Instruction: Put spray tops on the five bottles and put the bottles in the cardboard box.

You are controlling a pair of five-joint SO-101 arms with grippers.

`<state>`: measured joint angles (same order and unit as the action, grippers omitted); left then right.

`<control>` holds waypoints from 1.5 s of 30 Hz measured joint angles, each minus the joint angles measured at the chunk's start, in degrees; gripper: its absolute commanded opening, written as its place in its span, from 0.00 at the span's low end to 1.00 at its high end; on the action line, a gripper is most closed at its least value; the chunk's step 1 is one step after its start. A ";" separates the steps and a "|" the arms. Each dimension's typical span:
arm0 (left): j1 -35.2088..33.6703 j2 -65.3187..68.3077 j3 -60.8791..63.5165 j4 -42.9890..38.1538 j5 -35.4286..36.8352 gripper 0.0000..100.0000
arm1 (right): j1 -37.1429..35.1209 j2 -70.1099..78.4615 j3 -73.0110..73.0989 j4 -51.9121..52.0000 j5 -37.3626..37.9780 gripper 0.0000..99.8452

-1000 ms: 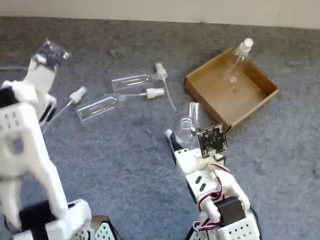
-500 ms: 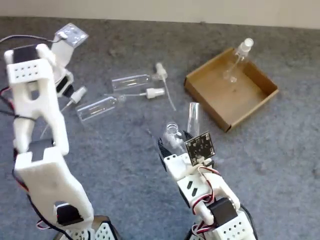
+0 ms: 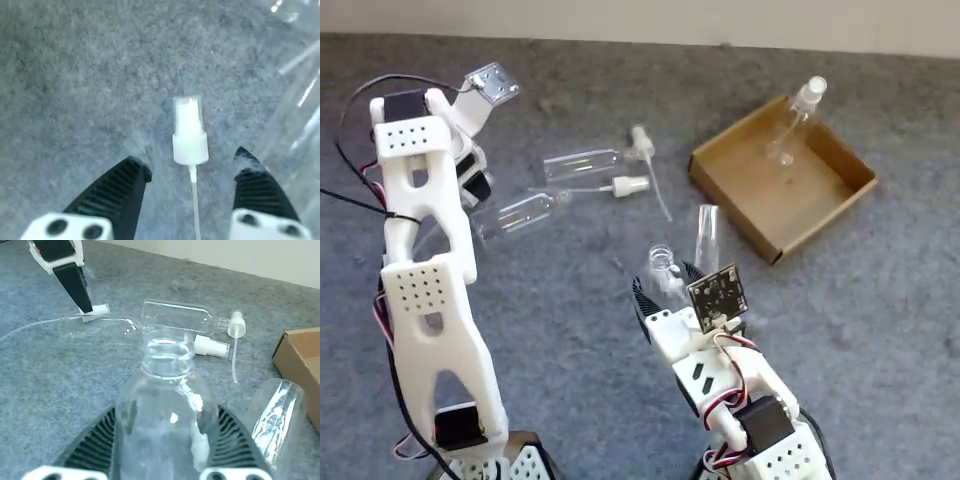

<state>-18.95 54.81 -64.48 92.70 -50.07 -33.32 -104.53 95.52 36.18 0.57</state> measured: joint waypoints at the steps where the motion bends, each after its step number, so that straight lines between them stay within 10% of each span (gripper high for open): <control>1: 0.00 1.14 -1.05 0.00 0.00 0.23 | 0.00 0.00 0.00 0.00 0.00 0.09; 45: 0.26 8.97 -2.55 0.09 0.00 0.11 | 0.00 0.00 0.00 0.00 0.00 0.09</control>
<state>-18.68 63.78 -67.03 92.79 -50.07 -33.32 -104.53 95.52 36.18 0.57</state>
